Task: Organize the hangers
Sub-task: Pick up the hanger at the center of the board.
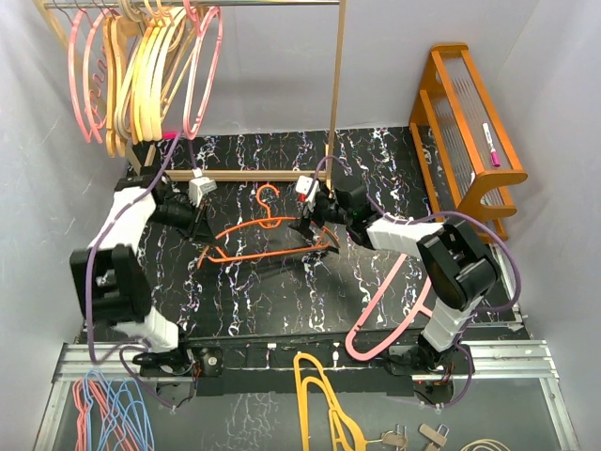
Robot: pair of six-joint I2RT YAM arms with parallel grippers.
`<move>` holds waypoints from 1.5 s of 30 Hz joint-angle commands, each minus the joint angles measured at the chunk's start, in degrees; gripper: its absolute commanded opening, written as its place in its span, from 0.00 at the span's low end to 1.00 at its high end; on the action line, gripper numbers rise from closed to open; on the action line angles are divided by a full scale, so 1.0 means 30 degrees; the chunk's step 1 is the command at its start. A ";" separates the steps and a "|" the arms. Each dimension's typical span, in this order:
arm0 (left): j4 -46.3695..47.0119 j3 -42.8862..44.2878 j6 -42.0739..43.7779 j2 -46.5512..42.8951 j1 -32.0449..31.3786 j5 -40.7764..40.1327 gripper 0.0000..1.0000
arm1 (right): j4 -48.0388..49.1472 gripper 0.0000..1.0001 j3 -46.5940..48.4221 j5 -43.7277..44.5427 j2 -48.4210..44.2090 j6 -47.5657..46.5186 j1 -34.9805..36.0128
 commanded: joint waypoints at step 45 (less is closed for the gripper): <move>0.3817 -0.2368 -0.3764 -1.4245 -0.5624 -0.5917 0.00 | -0.2385 0.98 -0.4465 -0.1109 -1.5337 1.0612 -0.5126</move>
